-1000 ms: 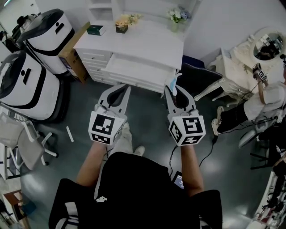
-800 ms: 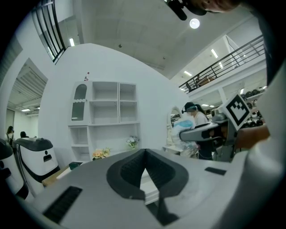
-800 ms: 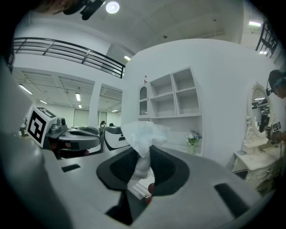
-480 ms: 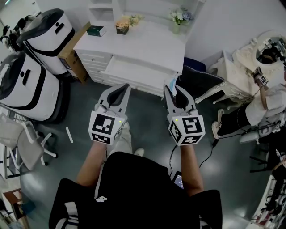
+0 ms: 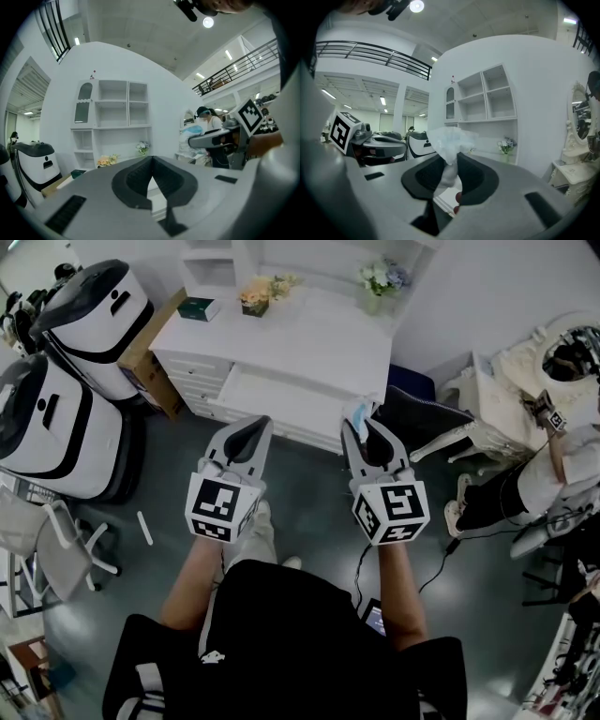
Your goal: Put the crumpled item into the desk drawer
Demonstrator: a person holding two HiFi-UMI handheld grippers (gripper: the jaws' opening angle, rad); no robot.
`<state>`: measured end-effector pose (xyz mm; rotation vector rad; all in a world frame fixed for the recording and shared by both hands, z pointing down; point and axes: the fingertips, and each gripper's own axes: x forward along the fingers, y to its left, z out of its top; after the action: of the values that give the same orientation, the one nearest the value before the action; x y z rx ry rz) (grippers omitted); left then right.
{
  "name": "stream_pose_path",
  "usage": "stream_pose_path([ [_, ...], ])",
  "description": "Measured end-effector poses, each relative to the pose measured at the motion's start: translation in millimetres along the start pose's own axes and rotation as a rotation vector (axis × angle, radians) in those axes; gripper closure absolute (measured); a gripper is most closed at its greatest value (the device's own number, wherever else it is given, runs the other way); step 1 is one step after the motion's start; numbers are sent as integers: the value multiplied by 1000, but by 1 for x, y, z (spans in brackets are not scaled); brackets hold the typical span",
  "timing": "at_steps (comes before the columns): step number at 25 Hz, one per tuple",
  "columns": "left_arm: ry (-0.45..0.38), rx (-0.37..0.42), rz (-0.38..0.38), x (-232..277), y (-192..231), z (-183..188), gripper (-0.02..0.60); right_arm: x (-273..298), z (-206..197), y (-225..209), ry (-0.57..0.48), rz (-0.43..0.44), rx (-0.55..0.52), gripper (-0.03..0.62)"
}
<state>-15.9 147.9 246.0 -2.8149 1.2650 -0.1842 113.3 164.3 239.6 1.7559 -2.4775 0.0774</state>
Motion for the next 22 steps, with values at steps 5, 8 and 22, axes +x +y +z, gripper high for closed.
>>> stream_pose_path([
  [5, 14, -15, -4, 26, 16, -4, 575, 26, 0, -10, 8, 16, 5, 516],
  [8, 17, -20, -8, 42, 26, -3, 575, 42, 1, -18, 18, 20, 5, 516],
  [22, 30, -34, -54, 109, 92, -1, 575, 133, 16, -36, 40, 8, 10, 516],
])
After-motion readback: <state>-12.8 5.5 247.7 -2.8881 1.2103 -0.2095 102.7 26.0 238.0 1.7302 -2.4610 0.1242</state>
